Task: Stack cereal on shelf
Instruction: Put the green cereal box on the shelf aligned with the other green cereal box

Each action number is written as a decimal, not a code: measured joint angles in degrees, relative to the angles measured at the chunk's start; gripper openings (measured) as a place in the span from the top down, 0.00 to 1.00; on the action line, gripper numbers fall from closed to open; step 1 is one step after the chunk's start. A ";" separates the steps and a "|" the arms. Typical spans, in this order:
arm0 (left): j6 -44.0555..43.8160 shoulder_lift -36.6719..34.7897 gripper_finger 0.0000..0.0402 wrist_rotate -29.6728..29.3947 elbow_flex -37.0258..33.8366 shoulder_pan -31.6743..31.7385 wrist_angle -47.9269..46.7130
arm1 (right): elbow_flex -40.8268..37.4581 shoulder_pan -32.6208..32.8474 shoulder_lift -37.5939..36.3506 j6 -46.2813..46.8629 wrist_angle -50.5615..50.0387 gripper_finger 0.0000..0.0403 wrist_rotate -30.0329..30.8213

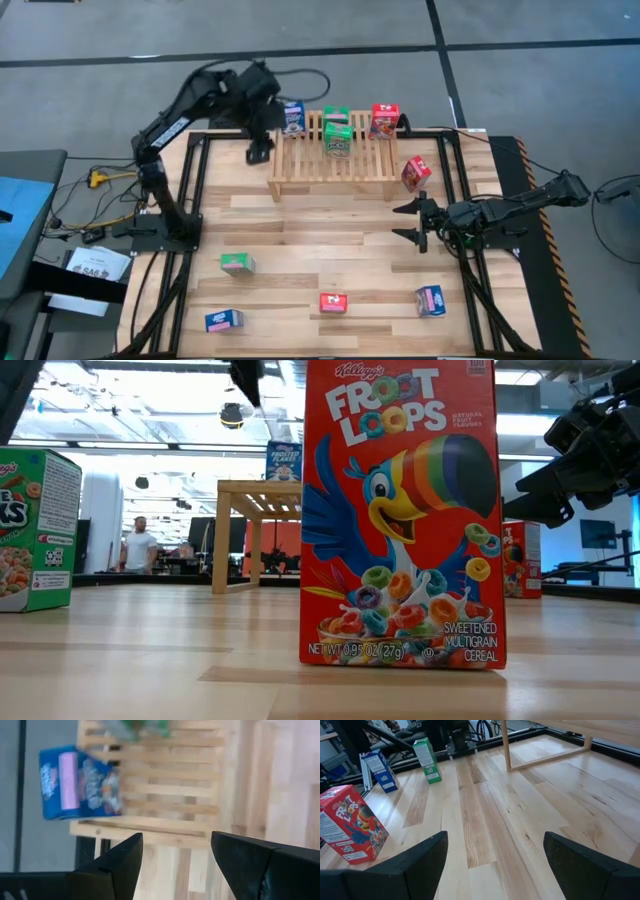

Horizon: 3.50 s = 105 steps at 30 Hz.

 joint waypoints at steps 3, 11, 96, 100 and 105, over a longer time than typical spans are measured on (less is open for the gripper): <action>-1.32 -2.18 0.43 -0.13 -1.80 -4.03 0.64 | 0.01 0.00 0.00 0.02 0.01 0.12 0.01; -10.23 -6.86 0.43 -3.28 -11.58 -13.22 0.68 | 0.01 0.00 0.00 0.04 0.01 0.12 0.01; -62.81 -17.17 0.30 -12.59 -68.36 -61.98 26.01 | 0.01 0.00 0.00 0.20 0.00 0.12 0.01; -61.27 -17.17 0.42 -12.18 -68.36 -61.98 26.74 | 0.00 0.00 0.00 0.17 0.01 0.12 0.01; -59.44 -17.17 0.53 -12.16 -68.36 -61.98 27.53 | -0.01 0.00 0.00 0.15 0.00 0.12 0.01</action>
